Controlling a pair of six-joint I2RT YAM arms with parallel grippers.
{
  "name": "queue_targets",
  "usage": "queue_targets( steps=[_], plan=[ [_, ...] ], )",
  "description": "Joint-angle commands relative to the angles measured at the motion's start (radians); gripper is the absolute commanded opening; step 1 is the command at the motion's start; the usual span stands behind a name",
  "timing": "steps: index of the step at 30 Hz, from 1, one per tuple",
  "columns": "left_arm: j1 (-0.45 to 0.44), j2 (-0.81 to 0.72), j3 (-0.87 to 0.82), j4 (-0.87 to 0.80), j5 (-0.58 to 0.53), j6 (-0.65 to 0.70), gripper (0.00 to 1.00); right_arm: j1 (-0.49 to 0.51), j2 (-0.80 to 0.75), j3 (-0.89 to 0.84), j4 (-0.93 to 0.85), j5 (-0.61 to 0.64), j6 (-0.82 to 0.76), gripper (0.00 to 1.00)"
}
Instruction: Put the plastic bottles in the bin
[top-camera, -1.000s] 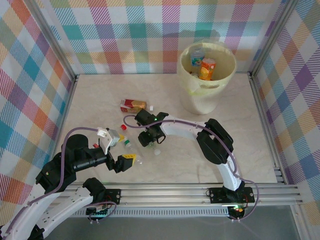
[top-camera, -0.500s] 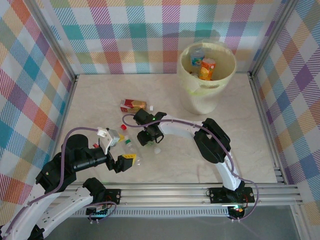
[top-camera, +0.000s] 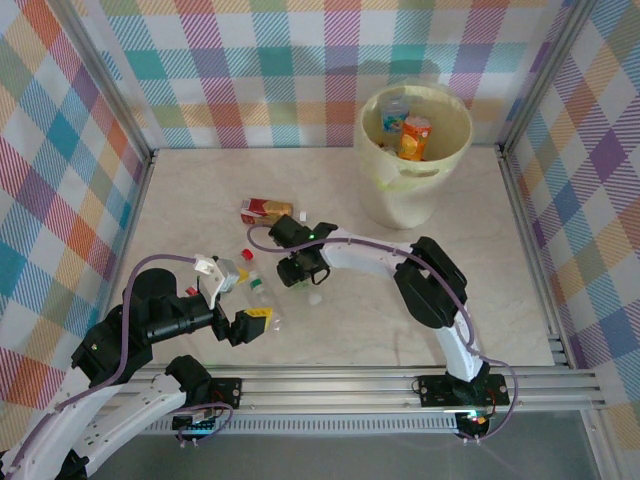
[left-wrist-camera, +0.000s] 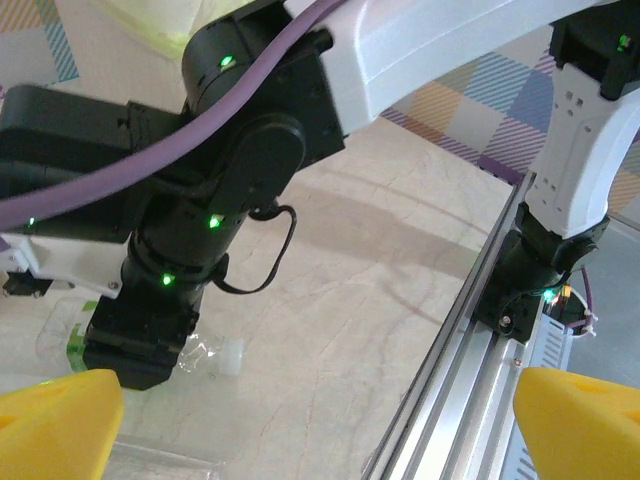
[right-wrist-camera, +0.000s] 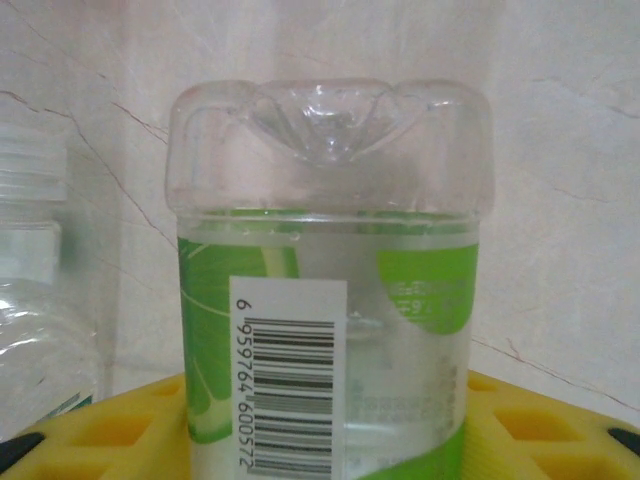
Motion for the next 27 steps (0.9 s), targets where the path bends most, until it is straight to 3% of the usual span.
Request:
queue_targets(
  steps=[1,27],
  plan=[
    [-0.008,-0.003,-0.006,0.022,0.0,-0.006,1.0,-0.028,-0.102,-0.011,0.034,-0.009,0.011,0.53],
    [-0.008,-0.039,-0.022,0.054,-0.025,-0.023,1.0,-0.208,-0.475,0.055,0.163,-0.023,-0.098,0.53]
  ],
)
